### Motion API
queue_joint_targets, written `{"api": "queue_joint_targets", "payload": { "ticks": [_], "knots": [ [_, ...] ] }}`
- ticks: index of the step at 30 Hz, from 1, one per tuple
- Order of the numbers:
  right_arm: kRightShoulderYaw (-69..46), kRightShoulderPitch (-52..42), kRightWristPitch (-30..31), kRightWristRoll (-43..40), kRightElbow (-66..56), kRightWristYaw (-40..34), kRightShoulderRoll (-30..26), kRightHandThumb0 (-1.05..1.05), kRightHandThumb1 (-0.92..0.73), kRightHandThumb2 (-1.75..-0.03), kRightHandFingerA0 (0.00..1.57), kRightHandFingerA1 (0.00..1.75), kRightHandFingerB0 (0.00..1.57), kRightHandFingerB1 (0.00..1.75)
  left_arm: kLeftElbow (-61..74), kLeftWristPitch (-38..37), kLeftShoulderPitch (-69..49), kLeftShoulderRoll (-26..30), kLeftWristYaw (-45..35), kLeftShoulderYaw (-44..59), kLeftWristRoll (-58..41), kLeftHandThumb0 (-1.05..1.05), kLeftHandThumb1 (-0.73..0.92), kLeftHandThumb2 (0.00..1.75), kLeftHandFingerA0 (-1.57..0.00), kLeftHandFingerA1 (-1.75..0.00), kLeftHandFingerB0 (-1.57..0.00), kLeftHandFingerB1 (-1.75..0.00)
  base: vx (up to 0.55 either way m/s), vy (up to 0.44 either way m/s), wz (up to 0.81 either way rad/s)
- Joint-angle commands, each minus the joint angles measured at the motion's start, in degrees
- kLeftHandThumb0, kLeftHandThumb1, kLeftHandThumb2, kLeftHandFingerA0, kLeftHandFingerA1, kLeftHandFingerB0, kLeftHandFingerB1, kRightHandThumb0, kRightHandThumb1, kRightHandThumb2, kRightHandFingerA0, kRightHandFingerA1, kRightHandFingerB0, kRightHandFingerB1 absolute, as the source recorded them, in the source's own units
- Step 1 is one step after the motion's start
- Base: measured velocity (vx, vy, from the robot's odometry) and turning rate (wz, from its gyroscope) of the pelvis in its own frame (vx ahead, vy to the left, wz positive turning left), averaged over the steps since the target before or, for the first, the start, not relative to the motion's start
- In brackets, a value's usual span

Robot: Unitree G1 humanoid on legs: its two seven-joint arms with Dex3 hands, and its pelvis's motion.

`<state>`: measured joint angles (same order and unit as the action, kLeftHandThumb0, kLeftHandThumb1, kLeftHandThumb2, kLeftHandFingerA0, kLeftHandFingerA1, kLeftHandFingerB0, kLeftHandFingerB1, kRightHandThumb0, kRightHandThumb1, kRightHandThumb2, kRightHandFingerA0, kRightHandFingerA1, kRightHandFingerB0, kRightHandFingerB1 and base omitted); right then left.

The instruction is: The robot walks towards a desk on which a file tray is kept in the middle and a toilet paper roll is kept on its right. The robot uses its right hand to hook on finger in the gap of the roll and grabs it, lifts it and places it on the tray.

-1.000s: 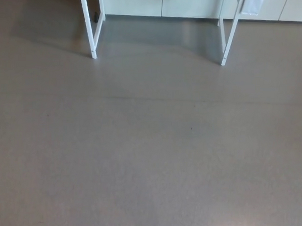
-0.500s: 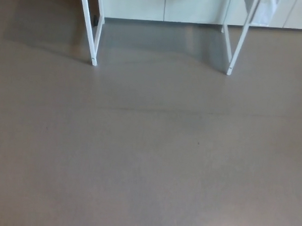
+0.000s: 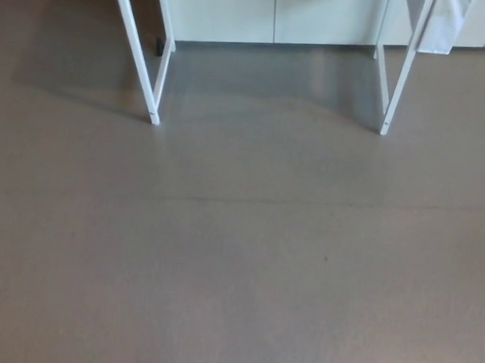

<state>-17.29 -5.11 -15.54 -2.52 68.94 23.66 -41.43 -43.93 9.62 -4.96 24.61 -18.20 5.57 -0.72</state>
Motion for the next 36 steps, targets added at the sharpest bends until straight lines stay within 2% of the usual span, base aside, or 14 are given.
{"api": "queue_joint_targets", "payload": {
  "ticks": [1,6,7,8,9,15,17,18,22,27,30,31,32,36],
  "knots": [
    [-0.6,0.3,0.0,-1.2,-0.3,1.4,-1.2,-0.66,-0.45,-0.85,0.02,0.29,0.03,0.32,0.8,-1.0,-0.5,0.4,-0.4,0.7,-0.5,-0.6,0.92,0.71,-0.04,-0.32,-0.08,-0.33,0.23,0.123,-0.02],
    [-0.9,0.4,0.3,-1.5,-1.1,2.6,-1.5,-0.63,-0.46,-0.85,0.0,0.3,0.02,0.26,0.4,-1.7,-0.3,0.7,0.4,-0.3,1.0,-0.62,0.92,0.71,-0.07,-0.39,-0.11,-0.38,0.29,0.195,-0.09],
    [-1.1,0.7,0.4,-1.6,-0.8,2.5,-1.4,-0.6,-0.44,-0.83,0.0,0.29,0.02,0.27,0.0,-1.2,0.1,0.7,1.0,-0.5,1.2,-0.34,0.67,1.18,-0.01,-0.52,0.0,-0.5,0.26,0.131,0.13],
    [-1.1,1.1,0.5,-1.5,-0.8,2.5,-1.4,-0.6,-0.44,-0.83,0.0,0.29,0.02,0.27,-0.1,-1.2,0.2,0.6,1.1,-0.4,1.1,-0.34,0.67,1.18,-0.01,-0.52,0.0,-0.5,0.2,0.1,0.05],
    [-0.4,1.9,2.3,-0.9,-0.1,3.1,-1.9,-0.67,-0.46,-0.83,0.0,0.22,0.03,0.2,-0.2,-1.4,0.2,0.5,0.0,0.2,0.1,-0.61,0.92,0.72,-0.05,-0.34,-0.09,-0.35,0.17,0.096,0.08],
    [-0.5,1.9,1.3,-1.3,-0.5,3.2,-1.8,-0.35,-0.43,-0.98,0.02,0.52,0.0,0.49,0.4,-1.3,-0.1,1.0,0.7,-0.7,1.2,-0.62,0.92,0.71,-0.07,-0.4,-0.11,-0.37,0.22,-0.031,0.1],
    [-1.5,2.0,-0.8,-1.9,0.0,1.1,-0.6,-0.58,-0.59,-0.6,0.07,0.32,0.12,0.26,0.1,-1.6,-0.1,1.2,0.2,-0.7,1.0,-0.62,0.92,0.72,-0.07,-0.37,-0.1,-0.36,0.22,-0.172,0.18],
    [-2.1,2.1,-0.2,-2.5,0.0,1.4,-0.3,-0.57,-0.59,-0.6,0.06,0.32,0.13,0.26,0.3,-1.2,-0.2,1.0,0.2,-0.3,0.7,-0.33,0.67,1.18,-0.01,-0.52,0.0,-0.5,0.31,-0.271,-0.58],
    [-2.5,1.9,6.0,-2.7,-2.5,2.5,-0.8,-0.58,-0.42,-0.83,0.02,0.42,0.03,0.33,0.7,-1.1,-0.4,1.0,0.5,-0.6,1.0,-0.63,0.92,0.71,-0.07,-0.36,-0.11,-0.36,0.28,-0.231,0.22],
    [-2.2,2.9,4.3,-2.4,-0.7,2.2,-0.6,-0.63,-0.59,-0.58,0.02,0.32,0.1,0.25,0.7,-0.5,0.1,0.8,0.7,-0.2,0.6,-0.64,0.92,0.71,-0.07,-0.36,-0.11,-0.36,0.22,-0.074,-0.01],
    [-3.8,2.8,2.7,-4.4,-0.6,3.5,-0.1,-0.57,-0.39,-0.82,0.01,0.37,0.02,0.34,0.5,0.0,0.5,0.3,0.7,0.7,-0.2,-0.64,0.92,0.69,-0.07,-0.35,-0.1,-0.35,0.27,0.048,-0.11],
    [-4.2,2.5,3.6,-5.0,-1.4,4.3,-0.1,-0.58,-0.39,-0.82,0.01,0.36,0.02,0.34,0.6,-0.2,0.4,0.4,0.7,0.6,0.0,-0.68,0.7,1.03,0.0,-0.47,-0.08,-0.49,0.21,0.096,-0.07],
    [-4.2,2.3,3.5,-4.6,-1.6,4.0,-0.2,-0.63,-0.4,-0.81,0.02,0.3,0.02,0.32,0.5,-0.4,0.4,0.6,0.6,0.3,0.3,-0.64,0.92,0.71,-0.07,-0.36,-0.1,-0.36,0.36,0.114,-0.12],
    [-2.5,3.9,4.7,-2.6,-0.6,4.2,-1.1,-0.58,-0.41,-0.82,0.0,0.32,0.02,0.27,1.3,0.7,0.8,1.0,1.4,-0.6,1.4,-0.63,0.92,0.72,-0.07,-0.35,-0.11,-0.35,0.5,0.086,-0.14]
  ]
}}
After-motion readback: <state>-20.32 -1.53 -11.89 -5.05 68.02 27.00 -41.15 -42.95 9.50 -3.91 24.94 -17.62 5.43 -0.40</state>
